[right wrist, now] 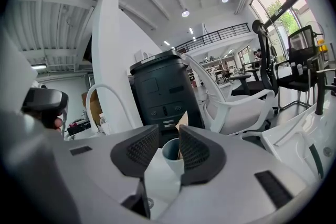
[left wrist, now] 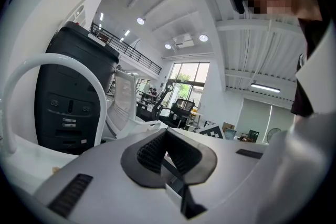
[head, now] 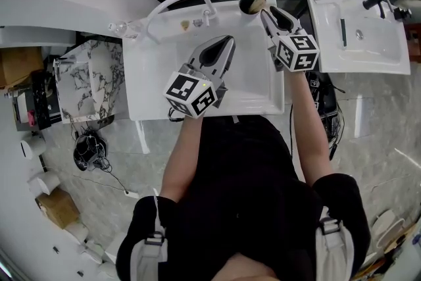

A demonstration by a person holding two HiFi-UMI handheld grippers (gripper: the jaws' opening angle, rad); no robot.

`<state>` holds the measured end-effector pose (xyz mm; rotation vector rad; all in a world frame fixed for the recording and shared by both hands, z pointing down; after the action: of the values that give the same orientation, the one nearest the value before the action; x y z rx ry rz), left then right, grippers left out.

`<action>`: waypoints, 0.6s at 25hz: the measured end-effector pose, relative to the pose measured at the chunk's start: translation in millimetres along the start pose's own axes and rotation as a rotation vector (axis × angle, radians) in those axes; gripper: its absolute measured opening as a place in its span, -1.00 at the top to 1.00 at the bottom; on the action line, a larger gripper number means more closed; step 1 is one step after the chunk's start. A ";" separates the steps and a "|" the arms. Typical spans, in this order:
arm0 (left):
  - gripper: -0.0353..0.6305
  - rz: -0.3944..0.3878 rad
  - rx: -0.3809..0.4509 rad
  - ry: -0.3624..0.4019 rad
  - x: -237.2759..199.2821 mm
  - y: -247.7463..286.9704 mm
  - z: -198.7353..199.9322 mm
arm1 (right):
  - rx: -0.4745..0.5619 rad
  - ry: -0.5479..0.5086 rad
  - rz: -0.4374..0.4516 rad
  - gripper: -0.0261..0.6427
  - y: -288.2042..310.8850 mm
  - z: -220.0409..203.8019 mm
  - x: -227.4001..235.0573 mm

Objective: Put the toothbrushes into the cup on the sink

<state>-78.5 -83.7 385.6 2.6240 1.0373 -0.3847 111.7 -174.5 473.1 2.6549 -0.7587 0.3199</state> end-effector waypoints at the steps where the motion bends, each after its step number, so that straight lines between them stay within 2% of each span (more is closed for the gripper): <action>1: 0.87 0.000 0.005 0.000 0.6 -0.4 0.6 | 0.001 -0.006 0.006 0.56 -2.3 1.1 -2.4; 15: 0.87 -0.009 0.046 0.015 5.2 -2.7 10.2 | 0.081 -0.089 0.093 0.57 -38.6 30.7 -55.1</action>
<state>-78.2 -82.4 373.9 2.6682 1.0572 -0.3957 90.6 -130.7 417.4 2.7306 -0.9173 0.2636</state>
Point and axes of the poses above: the fingertips, and each gripper's own axes: y forward along the fingers, x to its right, z out of its top, the point moved 7 cm from there along -y, backward along the fingers, and after that the axes turned 1 degree about z, right-handed, at the moved point
